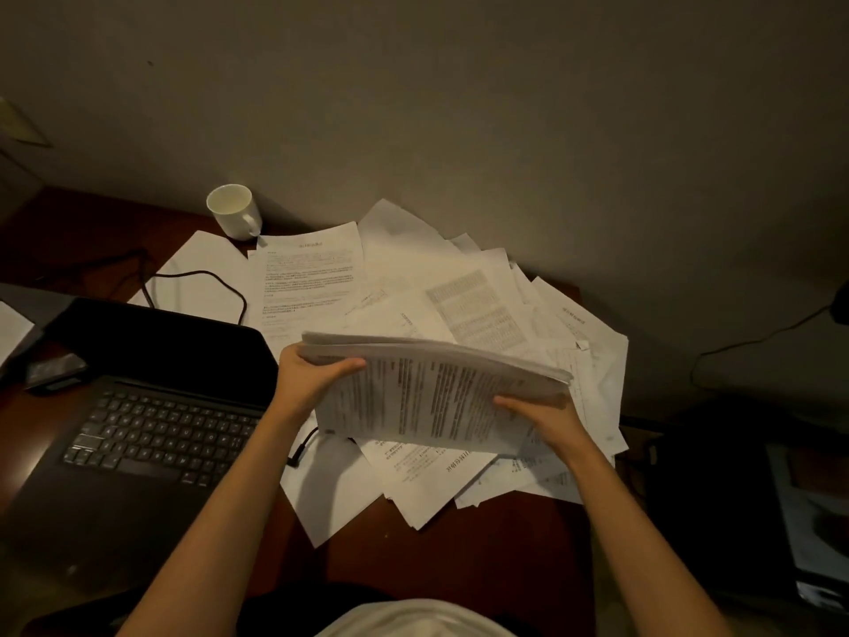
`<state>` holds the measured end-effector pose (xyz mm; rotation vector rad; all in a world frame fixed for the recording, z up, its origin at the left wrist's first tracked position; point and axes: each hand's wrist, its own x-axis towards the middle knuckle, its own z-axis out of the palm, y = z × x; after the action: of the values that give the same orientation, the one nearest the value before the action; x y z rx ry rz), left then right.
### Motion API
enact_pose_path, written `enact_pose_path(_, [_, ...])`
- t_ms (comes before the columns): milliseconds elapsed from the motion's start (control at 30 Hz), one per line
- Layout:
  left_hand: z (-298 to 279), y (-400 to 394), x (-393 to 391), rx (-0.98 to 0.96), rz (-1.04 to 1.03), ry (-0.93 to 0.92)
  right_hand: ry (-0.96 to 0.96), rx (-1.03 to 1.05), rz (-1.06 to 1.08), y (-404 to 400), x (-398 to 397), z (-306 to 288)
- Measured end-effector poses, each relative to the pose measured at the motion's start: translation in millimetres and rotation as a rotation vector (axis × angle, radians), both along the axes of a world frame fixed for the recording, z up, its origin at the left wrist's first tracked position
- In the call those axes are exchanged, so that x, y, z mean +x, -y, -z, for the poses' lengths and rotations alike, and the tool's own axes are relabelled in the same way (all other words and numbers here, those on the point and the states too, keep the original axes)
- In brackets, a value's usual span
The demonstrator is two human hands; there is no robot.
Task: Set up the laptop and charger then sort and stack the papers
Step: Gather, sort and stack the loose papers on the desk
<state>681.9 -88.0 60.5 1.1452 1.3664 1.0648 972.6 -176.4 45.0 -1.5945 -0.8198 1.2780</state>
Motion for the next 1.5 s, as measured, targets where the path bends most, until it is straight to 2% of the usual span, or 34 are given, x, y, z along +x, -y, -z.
enact_pose_path(167, [-14.5,-7.2,11.6,0.058,-0.047,0.025,0.074,0.044,0.175,3.7,-17.0,-6.8])
enact_pose_path(333, [-30.5,-26.5,20.8,0.151,0.037,-0.037,-0.110,-0.005,0.411,15.6,-37.6,5.4])
enact_pose_path(500, [6.3,-2.4,23.1,-0.025,-0.033,-0.140,-0.356,-0.244,0.651,27.8,-77.5,16.6])
enact_pose_path(633, [45.5,38.9,26.7,-0.244,-0.121,-0.212,-0.436,-0.314,0.744,28.6,-105.3,29.6])
enact_pose_path(767, [79.2,65.4,27.2,-0.445,-0.219,-0.241,-0.455,-0.429,0.707,29.4,-112.0,59.1])
enact_pose_path(900, [94.1,78.8,35.0,-0.633,-0.222,-0.157,-0.456,-0.521,0.494,30.8,-95.1,76.0])
enact_pose_path(967, [102.5,83.6,38.3,-0.698,-0.216,-0.071,-0.396,-0.516,0.384,32.0,-82.6,79.0])
enact_pose_path(1000, [109.7,84.4,38.0,-0.728,-0.232,-0.043,-0.286,-0.490,0.353,32.6,-77.4,78.0])
enact_pose_path(1100, [119.7,80.3,35.6,-0.766,-0.279,-0.002,0.304,-0.436,0.279,31.3,-59.7,76.5])
enact_pose_path(1200, [116.3,74.2,35.2,-0.798,-0.300,0.057,0.674,-0.331,0.143,10.6,-47.7,70.4])
enact_pose_path(1300, [110.1,70.8,36.1,-0.834,-0.270,0.060,0.823,-0.256,-0.073,-29.0,-44.5,70.5])
enact_pose_path(1400, [107.0,71.1,35.8,-0.795,-0.255,-0.070,0.808,-0.270,-0.234,-66.4,-51.3,73.9])
enact_pose_path(1500, [111.8,70.9,32.3,-0.784,-0.222,-0.153,0.812,-0.355,-0.301,-92.8,-48.4,76.7])
